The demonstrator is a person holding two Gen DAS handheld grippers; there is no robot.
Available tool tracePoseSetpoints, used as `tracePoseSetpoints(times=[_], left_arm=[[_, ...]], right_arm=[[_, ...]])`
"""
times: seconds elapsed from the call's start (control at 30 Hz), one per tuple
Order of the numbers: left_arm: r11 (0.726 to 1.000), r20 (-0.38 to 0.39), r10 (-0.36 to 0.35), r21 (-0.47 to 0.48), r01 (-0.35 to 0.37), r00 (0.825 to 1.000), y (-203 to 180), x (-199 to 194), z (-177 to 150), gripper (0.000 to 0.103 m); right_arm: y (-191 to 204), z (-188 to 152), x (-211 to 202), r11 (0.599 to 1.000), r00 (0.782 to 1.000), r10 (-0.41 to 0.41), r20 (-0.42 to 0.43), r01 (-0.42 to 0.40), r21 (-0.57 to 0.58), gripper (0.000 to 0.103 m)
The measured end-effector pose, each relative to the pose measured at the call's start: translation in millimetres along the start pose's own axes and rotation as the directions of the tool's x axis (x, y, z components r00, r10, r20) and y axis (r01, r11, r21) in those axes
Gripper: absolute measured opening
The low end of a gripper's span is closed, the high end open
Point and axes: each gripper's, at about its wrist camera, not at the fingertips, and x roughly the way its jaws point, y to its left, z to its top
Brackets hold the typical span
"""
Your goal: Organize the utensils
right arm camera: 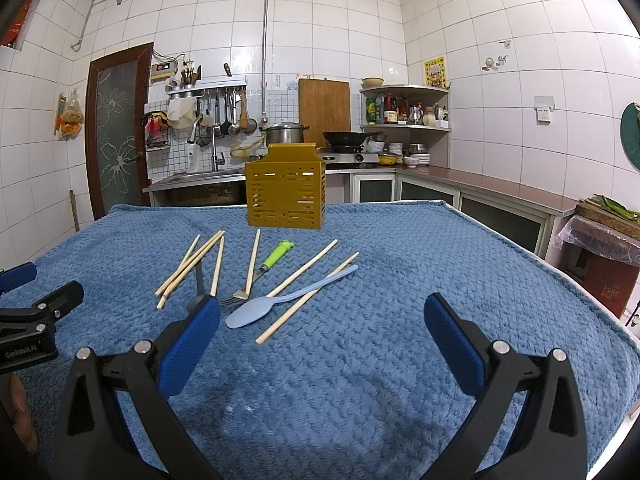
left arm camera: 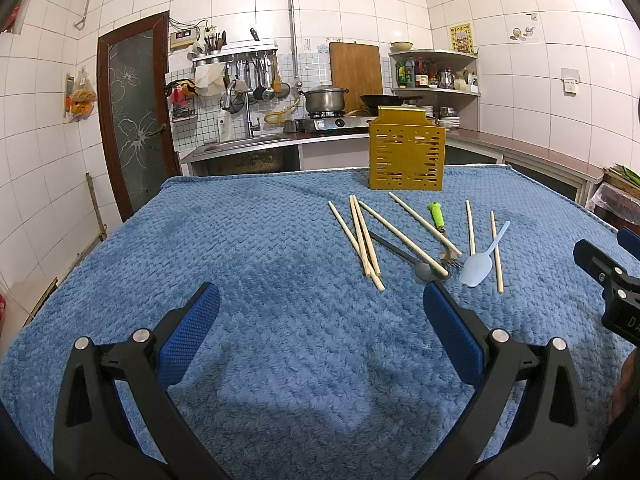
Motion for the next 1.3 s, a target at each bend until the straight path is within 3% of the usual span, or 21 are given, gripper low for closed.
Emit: tracePoseSetpoints(times=[1.3], left_arm=[[1.000, -0.011, -0.003, 0.004, 0.003, 1.000, -0.5, 1.2, -1.3, 0.098]], right_arm=[[0.4, 0.7, -0.6, 1.000, 1.000, 0.000, -0.003, 0.000, 0.003, 0.099]])
